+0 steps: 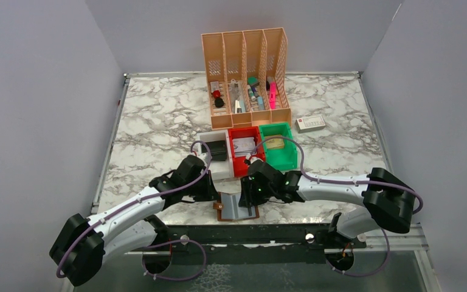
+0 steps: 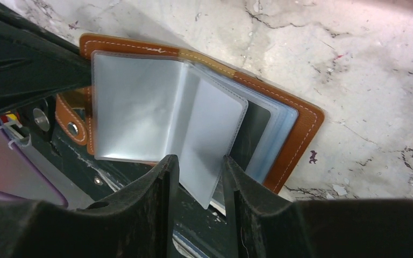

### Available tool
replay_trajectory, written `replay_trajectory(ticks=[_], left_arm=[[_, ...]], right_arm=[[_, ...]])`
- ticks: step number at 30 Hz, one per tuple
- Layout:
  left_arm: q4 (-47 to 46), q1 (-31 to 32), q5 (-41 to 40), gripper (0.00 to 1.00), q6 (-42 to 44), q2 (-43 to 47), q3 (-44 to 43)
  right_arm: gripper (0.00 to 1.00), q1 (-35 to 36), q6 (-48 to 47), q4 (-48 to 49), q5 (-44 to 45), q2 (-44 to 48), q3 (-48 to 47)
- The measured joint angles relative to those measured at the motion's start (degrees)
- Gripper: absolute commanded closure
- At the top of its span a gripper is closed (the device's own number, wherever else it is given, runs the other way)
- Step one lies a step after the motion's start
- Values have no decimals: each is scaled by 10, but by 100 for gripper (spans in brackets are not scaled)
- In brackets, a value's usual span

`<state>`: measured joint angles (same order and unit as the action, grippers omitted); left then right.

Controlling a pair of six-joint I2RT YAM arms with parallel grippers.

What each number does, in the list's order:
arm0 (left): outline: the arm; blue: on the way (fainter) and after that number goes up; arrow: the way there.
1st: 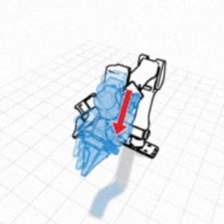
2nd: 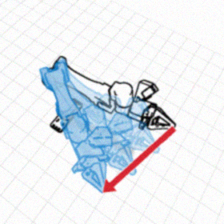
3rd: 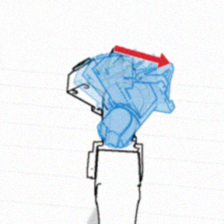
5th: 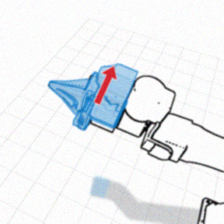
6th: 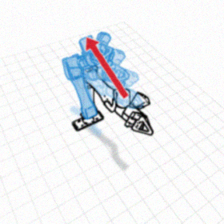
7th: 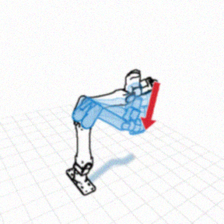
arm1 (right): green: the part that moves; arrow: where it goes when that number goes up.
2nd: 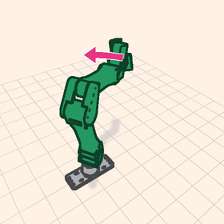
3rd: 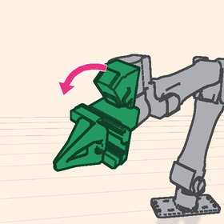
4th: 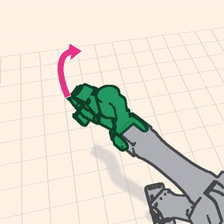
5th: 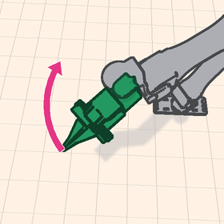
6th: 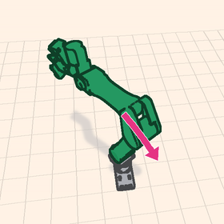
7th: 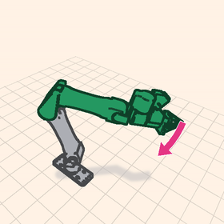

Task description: Take the credit cards out of the card holder

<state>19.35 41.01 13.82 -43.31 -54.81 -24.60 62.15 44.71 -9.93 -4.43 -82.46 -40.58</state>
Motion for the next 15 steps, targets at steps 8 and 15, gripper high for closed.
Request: replay_trajectory(ticks=[8,15], left_arm=[[0,0,-2,100,0,-3,0],[0,0,-2,100,0,-3,0]], right_arm=[[60,0,-2,15,-18,5,-2],[60,0,3,54,-35,32,-1]])
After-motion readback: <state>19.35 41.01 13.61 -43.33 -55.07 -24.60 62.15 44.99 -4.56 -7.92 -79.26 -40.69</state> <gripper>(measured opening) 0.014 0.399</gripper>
